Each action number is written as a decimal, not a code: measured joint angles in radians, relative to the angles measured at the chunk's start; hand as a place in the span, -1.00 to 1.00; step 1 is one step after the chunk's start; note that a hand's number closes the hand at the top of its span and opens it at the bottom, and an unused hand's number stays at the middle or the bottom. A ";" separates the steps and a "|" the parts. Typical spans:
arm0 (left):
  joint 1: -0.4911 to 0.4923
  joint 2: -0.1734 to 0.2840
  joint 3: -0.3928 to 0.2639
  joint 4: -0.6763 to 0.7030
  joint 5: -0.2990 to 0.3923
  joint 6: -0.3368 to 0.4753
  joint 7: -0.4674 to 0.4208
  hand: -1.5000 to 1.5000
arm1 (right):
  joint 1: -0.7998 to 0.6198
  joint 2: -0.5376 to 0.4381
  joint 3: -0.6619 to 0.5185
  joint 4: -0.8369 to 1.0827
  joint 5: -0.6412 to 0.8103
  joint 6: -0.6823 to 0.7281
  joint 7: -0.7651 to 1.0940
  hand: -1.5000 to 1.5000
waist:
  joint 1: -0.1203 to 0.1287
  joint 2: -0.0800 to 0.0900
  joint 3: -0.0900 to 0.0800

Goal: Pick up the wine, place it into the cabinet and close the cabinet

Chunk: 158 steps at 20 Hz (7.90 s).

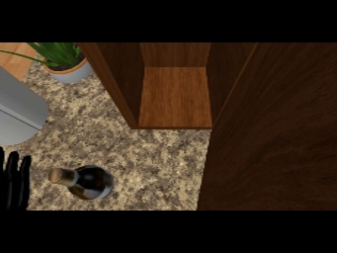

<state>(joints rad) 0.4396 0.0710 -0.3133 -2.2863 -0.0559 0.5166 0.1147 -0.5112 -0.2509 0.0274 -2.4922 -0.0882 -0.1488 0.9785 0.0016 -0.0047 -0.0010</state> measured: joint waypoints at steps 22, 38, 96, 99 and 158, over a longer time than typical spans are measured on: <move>0.019 -0.048 0.185 0.550 0.269 -0.212 -0.487 -1.00 | -0.091 -0.001 0.018 0.004 0.013 -0.025 0.045 -1.00 | -0.005 0.001 0.000; -0.121 -0.061 0.296 0.944 0.400 -0.355 -0.684 -1.00 | -0.140 -0.022 -0.008 0.004 0.006 -0.032 0.065 -1.00 | -0.009 0.001 0.000; -0.661 -0.065 0.039 0.790 0.264 -0.351 -0.446 1.00 | -0.074 -0.024 -0.039 0.018 -0.010 -0.026 0.033 -1.00 | -0.005 -0.001 0.002; -0.714 -0.068 0.024 0.735 0.265 -0.285 -0.345 1.00 | -0.074 -0.020 -0.046 0.020 -0.015 -0.023 0.029 -1.00 | -0.006 0.000 0.002; -1.290 -0.071 -0.073 1.778 0.546 0.033 -0.790 1.00 | -0.082 0.024 -0.050 0.056 -0.062 0.039 -0.006 -1.00 | -0.041 0.012 0.000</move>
<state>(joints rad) -0.8500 0.0001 -0.3862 -0.5086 0.4904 0.5497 -0.6754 -0.5936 -0.2271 -0.0224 -2.4362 -0.1497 -0.1098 0.9721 -0.0389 0.0077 -0.0011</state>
